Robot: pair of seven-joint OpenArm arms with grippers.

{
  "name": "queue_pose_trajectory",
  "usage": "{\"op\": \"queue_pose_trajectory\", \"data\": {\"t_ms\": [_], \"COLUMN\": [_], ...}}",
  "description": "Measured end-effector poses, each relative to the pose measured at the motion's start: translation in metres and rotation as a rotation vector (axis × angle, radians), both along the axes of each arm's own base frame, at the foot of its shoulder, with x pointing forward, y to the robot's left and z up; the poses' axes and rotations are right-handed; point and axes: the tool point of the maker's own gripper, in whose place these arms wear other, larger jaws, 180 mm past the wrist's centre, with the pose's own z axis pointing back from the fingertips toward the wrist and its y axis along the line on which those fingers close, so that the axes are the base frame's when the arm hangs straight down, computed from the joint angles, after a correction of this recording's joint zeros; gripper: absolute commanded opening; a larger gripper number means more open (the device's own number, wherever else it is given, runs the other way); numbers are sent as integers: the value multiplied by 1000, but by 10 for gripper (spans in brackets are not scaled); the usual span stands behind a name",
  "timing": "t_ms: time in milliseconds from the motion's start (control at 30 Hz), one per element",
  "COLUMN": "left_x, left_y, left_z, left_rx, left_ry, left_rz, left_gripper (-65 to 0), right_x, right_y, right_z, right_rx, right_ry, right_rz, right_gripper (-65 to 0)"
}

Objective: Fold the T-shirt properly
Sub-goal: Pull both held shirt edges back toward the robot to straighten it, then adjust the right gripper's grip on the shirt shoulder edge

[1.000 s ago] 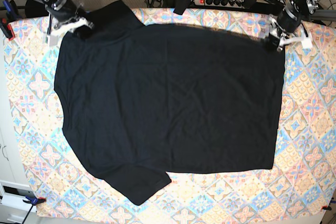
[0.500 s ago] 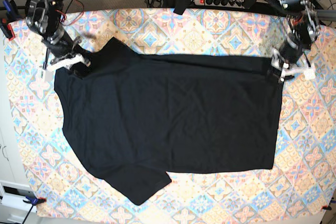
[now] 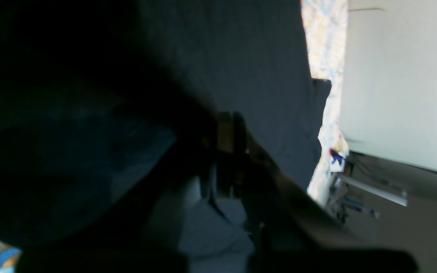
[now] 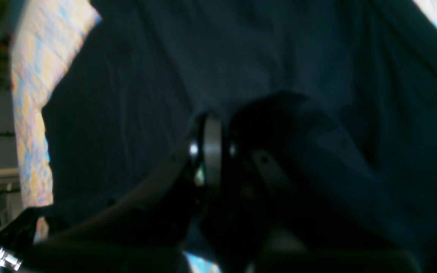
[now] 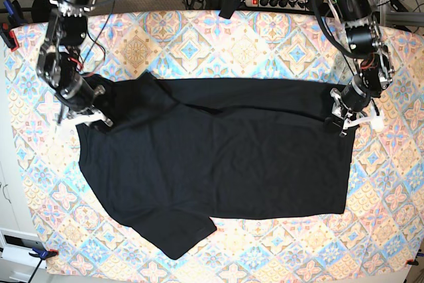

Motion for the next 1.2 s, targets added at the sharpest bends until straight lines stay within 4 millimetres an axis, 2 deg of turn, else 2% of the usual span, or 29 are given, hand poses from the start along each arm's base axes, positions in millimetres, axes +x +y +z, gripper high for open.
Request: {"op": "queue_pose_trajectory", "data": {"t_ms": [100,200,300,400,467,533,667,733,767,867,933,1067,1200], "left_x": [3,9,11,9,8,8,5,-1,-5,-18,-31,-61,-86], "left_y": [0,1,5,8,9,9,8,2,2,14,17,13,38], "left_z": [-6,-10,-13,-16,-17,-17,-18,-20,-17,-1,2,-5,-12], "left_rx": [-20,-43,-40,-32,-32,-32,-34,-63,-80,-110,-126,-174,-151], "left_ry": [15,24,23,27,29,29,36,54,53,2,-8,15,46], "left_rz": [13,25,48,66,65,65,61,28,24,60,74,79,159], "left_gripper": [-650,-650,-649,-649,-639,-590,-399,-329,-316,-324,-324,-324,-324], "right_x": [9,15,21,23,21,20,16,9,4,-9,-18,-42,-56], "right_y": [13,16,9,3,-7,-15,-15,-15,-13,-11,-8,-12,-21], "right_z": [-7,-15,-17,-17,-21,-19,-7,-3,-1,11,19,24,29], "right_rx": [27,41,41,26,-42,-103,-163,-185,-191,-218,-231,-248,-285], "right_ry": [15,34,21,6,21,20,-10,-16,-19,-45,-63,-49,-33], "right_rz": [24,24,-15,-38,-29,-24,2,12,19,35,48,47,44], "right_gripper": [-648,-647,-626,-573,-535,-501,-449,-427,-418,-401,-396,-395,-395]}}
